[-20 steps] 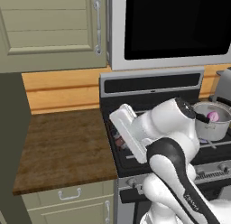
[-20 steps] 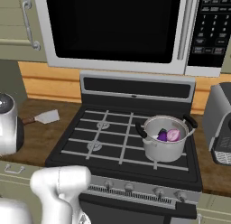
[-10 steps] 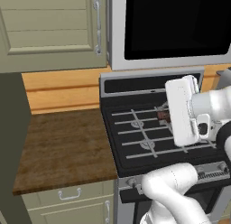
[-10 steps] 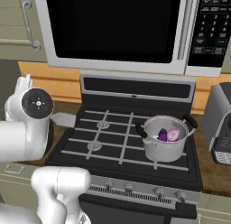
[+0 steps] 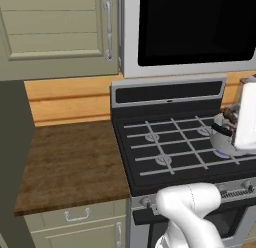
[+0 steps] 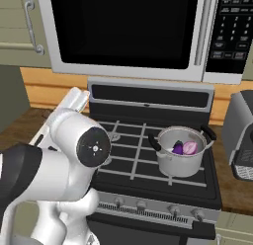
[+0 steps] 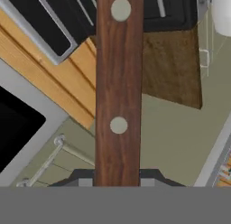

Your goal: Put the eggplant and onion in the pot. Retrieve the spatula and lightly stir the vegetables in the pot.

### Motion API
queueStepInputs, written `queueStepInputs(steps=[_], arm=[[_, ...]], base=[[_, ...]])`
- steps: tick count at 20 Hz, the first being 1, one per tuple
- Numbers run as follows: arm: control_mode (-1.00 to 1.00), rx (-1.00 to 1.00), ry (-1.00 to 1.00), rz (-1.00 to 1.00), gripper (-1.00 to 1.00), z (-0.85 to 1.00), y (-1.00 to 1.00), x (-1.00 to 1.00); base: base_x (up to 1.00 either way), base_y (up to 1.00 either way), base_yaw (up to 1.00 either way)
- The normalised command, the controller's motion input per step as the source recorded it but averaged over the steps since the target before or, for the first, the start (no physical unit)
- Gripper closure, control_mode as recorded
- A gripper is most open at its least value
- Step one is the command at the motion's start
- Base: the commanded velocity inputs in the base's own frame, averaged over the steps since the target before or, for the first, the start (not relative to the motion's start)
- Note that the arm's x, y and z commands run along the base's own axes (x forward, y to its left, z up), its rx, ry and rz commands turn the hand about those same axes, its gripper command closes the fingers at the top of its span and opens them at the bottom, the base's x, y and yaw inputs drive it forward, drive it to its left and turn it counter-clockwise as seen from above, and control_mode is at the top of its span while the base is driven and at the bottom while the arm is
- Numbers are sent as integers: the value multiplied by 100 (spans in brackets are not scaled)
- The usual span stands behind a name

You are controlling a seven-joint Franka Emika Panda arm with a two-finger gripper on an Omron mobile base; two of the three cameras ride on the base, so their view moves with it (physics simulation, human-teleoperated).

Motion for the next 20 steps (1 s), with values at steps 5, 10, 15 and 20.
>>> queueStepInputs(steps=[5, 10, 15, 20], arm=[[-100, 22, 0, -8, 100, 7, -89, 1], [-100, 17, 3, -3, 100, 11, -60, 15], [-100, 16, 2, -2, 100, 15, -56, 4], [-100, 14, 3, -2, 100, 0, -94, 27]], base=[[0, 0, 0], [0, 0, 0], [0, 0, 0], [0, 0, 0]])
